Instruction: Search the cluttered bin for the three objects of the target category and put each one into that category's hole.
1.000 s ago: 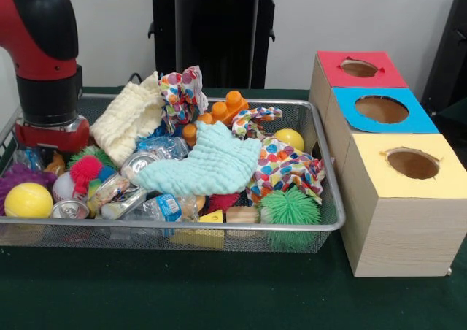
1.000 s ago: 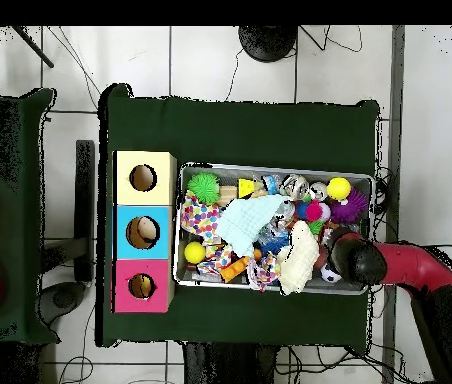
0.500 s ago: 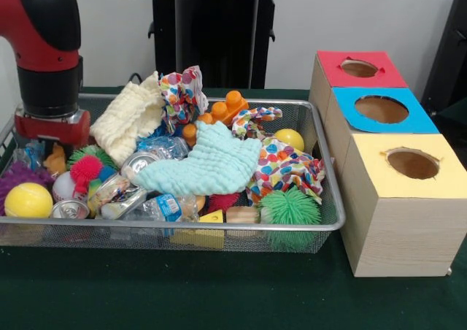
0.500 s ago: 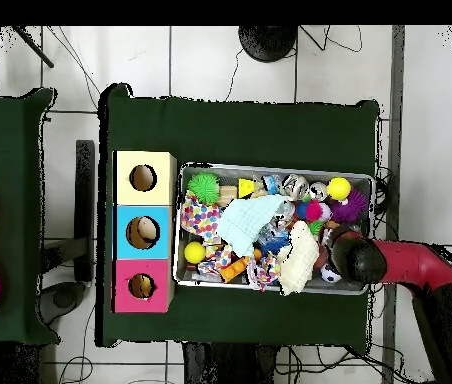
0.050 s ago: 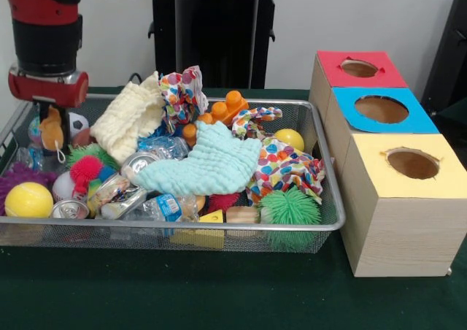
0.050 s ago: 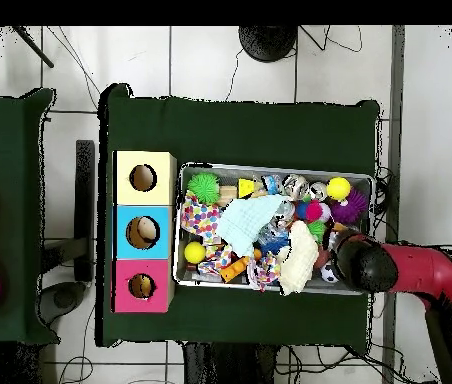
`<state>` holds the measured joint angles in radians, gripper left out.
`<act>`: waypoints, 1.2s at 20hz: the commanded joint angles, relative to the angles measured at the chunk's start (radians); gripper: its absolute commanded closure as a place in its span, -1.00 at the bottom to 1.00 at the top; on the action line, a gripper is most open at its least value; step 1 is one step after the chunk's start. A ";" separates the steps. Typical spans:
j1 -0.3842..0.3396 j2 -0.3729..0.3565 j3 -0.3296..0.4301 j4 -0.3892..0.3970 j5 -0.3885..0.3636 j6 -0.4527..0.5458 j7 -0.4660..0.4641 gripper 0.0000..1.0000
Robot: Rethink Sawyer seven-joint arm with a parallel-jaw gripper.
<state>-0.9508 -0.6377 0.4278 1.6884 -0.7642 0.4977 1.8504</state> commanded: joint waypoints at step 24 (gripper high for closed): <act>0.303 -0.326 -0.184 0.380 0.308 0.079 0.253 1.00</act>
<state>-0.7095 -0.8661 0.3169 1.9357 -0.5513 0.4973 1.8524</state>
